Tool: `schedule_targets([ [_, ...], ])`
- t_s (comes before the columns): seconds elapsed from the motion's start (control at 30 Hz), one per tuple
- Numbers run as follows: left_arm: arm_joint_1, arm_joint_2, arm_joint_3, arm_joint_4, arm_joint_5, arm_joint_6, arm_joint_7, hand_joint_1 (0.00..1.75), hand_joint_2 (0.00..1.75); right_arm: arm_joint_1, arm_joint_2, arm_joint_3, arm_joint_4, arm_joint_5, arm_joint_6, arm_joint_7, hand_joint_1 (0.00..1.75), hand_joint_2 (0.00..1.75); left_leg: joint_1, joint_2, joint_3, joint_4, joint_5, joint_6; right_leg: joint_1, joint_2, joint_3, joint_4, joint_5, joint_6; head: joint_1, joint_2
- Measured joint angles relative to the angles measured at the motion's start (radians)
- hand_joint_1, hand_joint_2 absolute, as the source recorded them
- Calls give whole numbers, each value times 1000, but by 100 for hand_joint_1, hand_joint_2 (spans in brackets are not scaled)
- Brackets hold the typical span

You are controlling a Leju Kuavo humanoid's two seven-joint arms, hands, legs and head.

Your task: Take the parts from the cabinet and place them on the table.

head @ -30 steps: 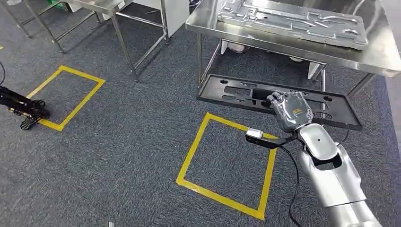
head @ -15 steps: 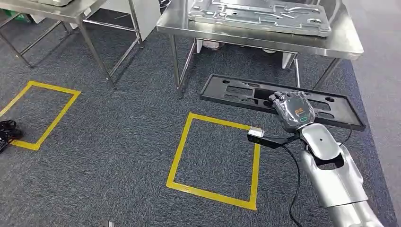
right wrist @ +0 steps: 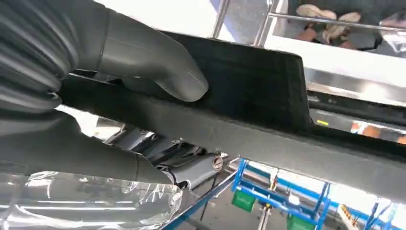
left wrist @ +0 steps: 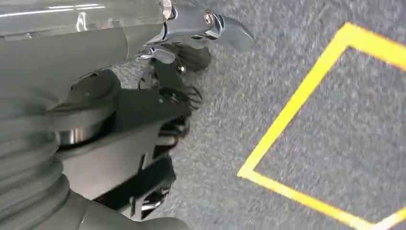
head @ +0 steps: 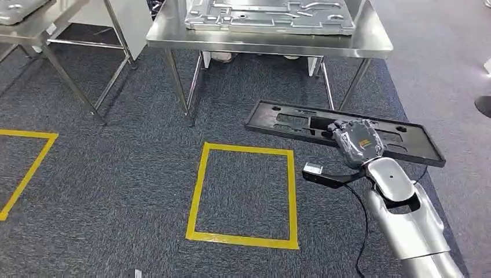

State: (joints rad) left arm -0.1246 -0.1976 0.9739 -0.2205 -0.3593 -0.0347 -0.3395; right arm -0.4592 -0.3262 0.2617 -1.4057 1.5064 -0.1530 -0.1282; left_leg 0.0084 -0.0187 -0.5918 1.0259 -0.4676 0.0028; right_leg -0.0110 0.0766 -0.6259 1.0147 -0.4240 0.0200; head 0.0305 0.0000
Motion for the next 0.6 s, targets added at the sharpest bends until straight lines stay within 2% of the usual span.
schedule_targets([
  [0.03, 0, 0, 0, 0, 0, -1, -3, 0, 175, 3, 0, 0, -1, 0, 2, -2, 175, 175, -4, 1, 0, 0, 1, 6, -1, 1, 1, -4, 2, 7, -1, 0],
  [0.07, 0, -2, 0, 0, 1, -1, -5, 0, 175, 6, -3, -2, -1, 0, 3, -2, 175, 175, 1, 2, 4, -11, 7, 16, 0, 2, 2, -5, 1, 16, 0, 0],
  [0.1, 0, -2, 0, 0, 1, -1, -7, 0, 175, 11, -5, -5, -3, 0, 4, -2, 175, 175, 4, 6, 8, -18, 13, 23, -4, -23, 0, 7, -9, 18, 0, 0],
  [0.13, 0, -2, 0, 0, 1, -1, -10, 0, 175, 9, -7, -8, -3, -1, 6, -1, 175, 175, 4, 7, 9, -21, 14, 27, -2, -51, -18, 44, -36, 23, 10, 0],
  [0.2, 3, -2, 0, 0, 0, -1, -11, 0, 175, 9, -7, -8, -3, -2, 7, -1, 175, 175, 2, 12, 9, -21, 13, 29, -5, -65, -91, 198, -112, 31, 10, 0],
  [0.23, 4, -2, 0, 0, 0, -1, -11, 0, 175, 11, -7, -8, -3, -2, 8, -2, 175, 175, 2, 15, 9, -20, 12, 29, -7, -66, -127, 268, -136, 34, 10, 0],
  [0.27, 6, -2, 0, 0, 0, -1, -11, 0, 175, 14, -7, -8, -3, -2, 10, -2, 175, 175, 2, 17, 9, -20, 12, 29, -9, -67, -146, 305, -138, 36, 11, 0],
  [0.3, 6, -2, 0, 0, 0, -1, -11, 0, 175, 15, -7, -8, -3, -2, 10, -2, 175, 175, 2, 19, 10, -19, 10, 27, -12, -68, -138, 286, -115, 38, 10, 0],
  [0.33, 6, -2, 0, 0, 0, -1, -12, 0, 175, 15, -7, -8, -3, -3, 10, -2, 175, 175, 3, 20, 12, -18, 8, 25, -14, -70, -107, 223, -76, 38, 10, 0],
  [0.4, 5, -3, 0, 0, 0, -1, -12, 0, 175, 12, -7, -9, -3, -3, 10, -3, 175, 175, 3, 23, 18, -14, 1, 18, -15, -83, -11, 39, 6, 35, 11, 0],
  [0.43, 5, -3, 0, 0, 0, -1, -13, 0, 175, 10, -7, -9, -3, -3, 10, -2, 175, 175, -3, 24, 17, -11, -3, 12, -9, -92, 9, 1, -8, 29, 10, 0],
  [0.47, 3, -3, 0, 0, 0, -1, -13, 0, 175, 10, -7, -9, -4, -4, 10, -2, 175, 175, -5, 24, 16, -9, -6, 7, -5, -86, 7, -2, -3, 18, 9, 0],
  [0.53, 4, -3, 0, 0, -2, -1, -15, 0, 175, 10, -8, -10, -4, -5, 11, -3, 175, 175, -3, 27, 20, -16, -7, -4, -1, -82, 4, 1, -8, 7, 10, 0],
  [0.57, 3, -3, -1, 0, -2, -1, -17, 0, 175, 10, -8, -10, -4, -5, 11, -3, 175, 175, -3, 29, 24, -20, -8, -11, -1, -78, 5, -2, -7, 1, 9, 0],
  [0.6, 1, -3, -1, 0, -4, -1, -19, 0, 175, 10, -8, -11, -7, -6, 11, -3, 175, 175, -4, 30, 22, -16, -15, -17, -12, -77, 13, -10, -4, -7, 8, 0],
])
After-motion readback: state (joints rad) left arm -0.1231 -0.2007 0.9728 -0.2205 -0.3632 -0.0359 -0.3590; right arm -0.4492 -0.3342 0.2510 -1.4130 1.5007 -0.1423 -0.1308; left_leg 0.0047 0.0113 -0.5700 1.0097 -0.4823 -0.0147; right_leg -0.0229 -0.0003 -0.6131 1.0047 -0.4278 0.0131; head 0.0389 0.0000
